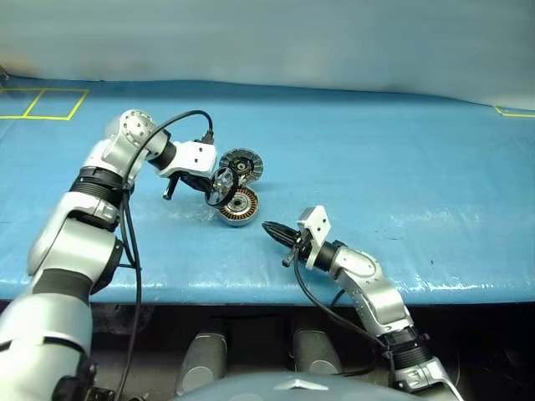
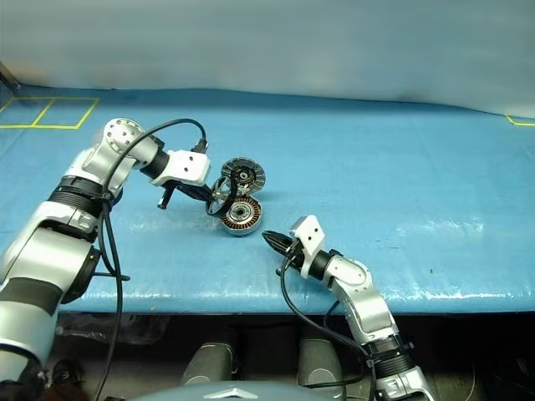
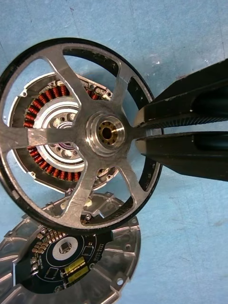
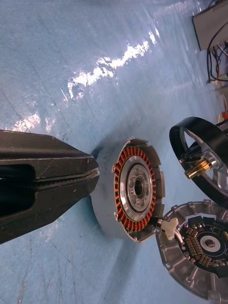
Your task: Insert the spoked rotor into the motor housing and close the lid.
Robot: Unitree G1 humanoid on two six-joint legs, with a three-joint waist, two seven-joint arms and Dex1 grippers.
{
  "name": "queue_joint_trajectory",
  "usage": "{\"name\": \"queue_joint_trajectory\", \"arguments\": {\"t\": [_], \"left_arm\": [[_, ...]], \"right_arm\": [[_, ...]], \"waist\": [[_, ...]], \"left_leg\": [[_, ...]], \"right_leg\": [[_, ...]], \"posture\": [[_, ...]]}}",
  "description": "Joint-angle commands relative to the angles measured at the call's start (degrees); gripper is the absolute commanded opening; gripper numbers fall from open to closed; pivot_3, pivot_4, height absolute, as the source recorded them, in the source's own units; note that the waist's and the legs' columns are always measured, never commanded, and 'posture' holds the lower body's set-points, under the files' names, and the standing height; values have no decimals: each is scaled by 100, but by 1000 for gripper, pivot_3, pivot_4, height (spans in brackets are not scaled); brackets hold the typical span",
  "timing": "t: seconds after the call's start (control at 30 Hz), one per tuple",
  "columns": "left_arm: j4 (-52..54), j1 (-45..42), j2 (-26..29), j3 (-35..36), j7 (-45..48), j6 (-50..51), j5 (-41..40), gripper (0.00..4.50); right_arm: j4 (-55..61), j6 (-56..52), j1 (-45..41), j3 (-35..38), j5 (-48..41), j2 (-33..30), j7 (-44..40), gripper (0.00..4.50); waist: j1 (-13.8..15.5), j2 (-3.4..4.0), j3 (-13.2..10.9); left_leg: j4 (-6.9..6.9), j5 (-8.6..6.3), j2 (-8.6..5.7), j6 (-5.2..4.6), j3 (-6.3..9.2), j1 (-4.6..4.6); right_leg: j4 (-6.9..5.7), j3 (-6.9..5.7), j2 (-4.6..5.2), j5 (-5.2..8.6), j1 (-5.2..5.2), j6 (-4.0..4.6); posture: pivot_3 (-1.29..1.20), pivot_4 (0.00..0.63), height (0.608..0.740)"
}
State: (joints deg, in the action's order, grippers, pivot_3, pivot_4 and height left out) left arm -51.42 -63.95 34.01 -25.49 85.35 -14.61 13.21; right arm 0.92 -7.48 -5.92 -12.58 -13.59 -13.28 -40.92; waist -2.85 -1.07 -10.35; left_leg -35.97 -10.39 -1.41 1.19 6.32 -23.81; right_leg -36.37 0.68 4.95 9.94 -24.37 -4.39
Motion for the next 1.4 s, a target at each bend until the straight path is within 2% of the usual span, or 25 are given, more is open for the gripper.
{"name": "queue_joint_trajectory", "arguments": {"t": [0.03, 0.67, 1.0, 1.4], "left_arm": [[-171, -296, -110, -13, 48, -165, 117, 59], [-1217, -795, -616, -356, -404, -1116, 949, 59], [-1483, -762, -732, -376, -776, -1231, 1080, 59], [-1518, -772, -757, -359, -643, -1313, 1092, 59]], "right_arm": [[-35, 238, 33, -77, 87, 20, -44, 0], [-55, 603, 265, -162, 429, 227, 333, 0], [29, 589, 307, -161, 467, 184, 445, 0], [27, 581, 339, -165, 524, 182, 530, 0]], "waist": [[-7, 0, 0], [-2, -2, -1], [-3, -3, -2], [-3, -3, -2]], "left_leg": [[0, 0, 0, 0, 0, 0], [-2, 0, -1, 0, 0, -1], [-1, 0, -1, 0, 1, -1], [-2, 0, -1, 0, 0, 0]], "right_leg": [[0, 0, 0, 0, 0, 0], [0, 1, 0, -2, 0, -3], [0, 2, 0, -3, 0, -5], [-1, 1, 0, -3, 2, -5]], "posture": [[0, 150, 740], [0, 150, 740], [0, 150, 740], [0, 150, 740]]}}
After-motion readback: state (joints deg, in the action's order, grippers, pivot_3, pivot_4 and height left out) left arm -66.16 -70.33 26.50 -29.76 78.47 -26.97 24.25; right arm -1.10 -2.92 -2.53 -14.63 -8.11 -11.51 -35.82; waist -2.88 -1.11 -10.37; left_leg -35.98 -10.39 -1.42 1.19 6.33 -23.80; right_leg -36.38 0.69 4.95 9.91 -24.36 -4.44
